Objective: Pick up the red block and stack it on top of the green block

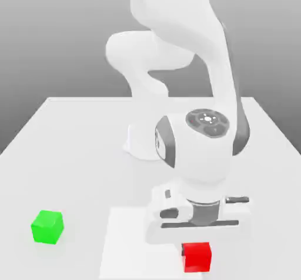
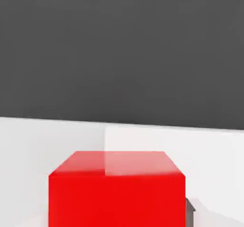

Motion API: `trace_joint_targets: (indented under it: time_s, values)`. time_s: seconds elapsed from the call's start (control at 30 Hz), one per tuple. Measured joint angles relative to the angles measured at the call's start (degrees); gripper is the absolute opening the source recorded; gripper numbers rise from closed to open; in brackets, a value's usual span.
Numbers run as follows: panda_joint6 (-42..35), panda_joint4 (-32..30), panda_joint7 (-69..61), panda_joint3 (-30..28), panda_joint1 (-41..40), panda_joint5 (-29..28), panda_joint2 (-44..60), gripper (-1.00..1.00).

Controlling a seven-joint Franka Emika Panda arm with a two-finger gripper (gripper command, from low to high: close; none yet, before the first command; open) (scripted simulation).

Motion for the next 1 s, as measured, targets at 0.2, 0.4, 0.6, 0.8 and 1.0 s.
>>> trace_joint_targets:
  time_s: [0.2,0.4,0.6,0.8,1.0]
  values:
    - [-7.83,-1.57,-2.84,1.91,-1.75,3.30,-9.43,-1.00]
    - [-10.43,-3.42,-13.75,-3.47,-9.81,3.87,-13.73,-1.00]
    - [-11.93,-5.30,-26.82,-9.44,-20.32,5.54,-17.24,-1.00]
    - [-10.76,-6.66,-38.40,-12.21,-28.77,8.53,-17.55,-1.00]
    - [-3.85,-6.40,-40.47,-11.31,-29.28,10.74,-10.29,1.00]
